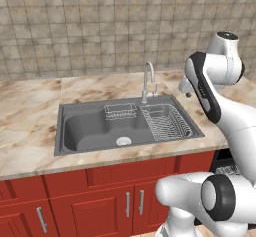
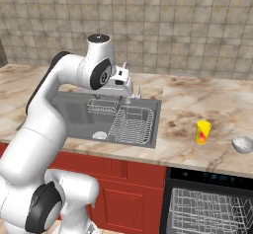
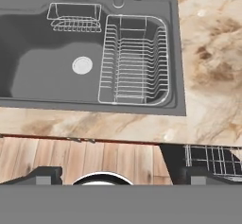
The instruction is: Pick up the cup and bowl from the counter, place them in the dishwasher, and close the dishwasher door.
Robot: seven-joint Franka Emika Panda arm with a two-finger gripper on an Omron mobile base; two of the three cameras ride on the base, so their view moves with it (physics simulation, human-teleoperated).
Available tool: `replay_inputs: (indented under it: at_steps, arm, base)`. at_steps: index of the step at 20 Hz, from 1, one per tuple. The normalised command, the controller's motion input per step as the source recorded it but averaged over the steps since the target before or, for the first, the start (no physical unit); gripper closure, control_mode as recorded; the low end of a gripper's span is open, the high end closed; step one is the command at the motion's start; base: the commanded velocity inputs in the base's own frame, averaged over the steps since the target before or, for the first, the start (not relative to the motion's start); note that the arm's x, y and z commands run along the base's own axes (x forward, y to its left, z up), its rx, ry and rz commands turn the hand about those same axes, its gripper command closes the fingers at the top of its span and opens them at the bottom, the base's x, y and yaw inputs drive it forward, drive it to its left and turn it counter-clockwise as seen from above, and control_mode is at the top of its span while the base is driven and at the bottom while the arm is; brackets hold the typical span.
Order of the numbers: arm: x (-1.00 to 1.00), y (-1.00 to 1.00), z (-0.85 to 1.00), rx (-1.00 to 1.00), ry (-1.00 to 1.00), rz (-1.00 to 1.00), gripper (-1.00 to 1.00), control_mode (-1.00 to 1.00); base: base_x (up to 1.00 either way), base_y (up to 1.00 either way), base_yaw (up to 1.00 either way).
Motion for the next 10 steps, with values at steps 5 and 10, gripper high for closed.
replay_inputs:
  at_steps: [5,10]
  arm:
    - [0.0,-0.48,-0.02,0.0,0.0,0.0,-1.0,-1.0]
    - [0.01,-0.48,-0.07,0.0,0.0,0.0,-1.0,-1.0]
  base:
    - [0.0,0.0,0.0]
    - [0.0,0.0,0.0]
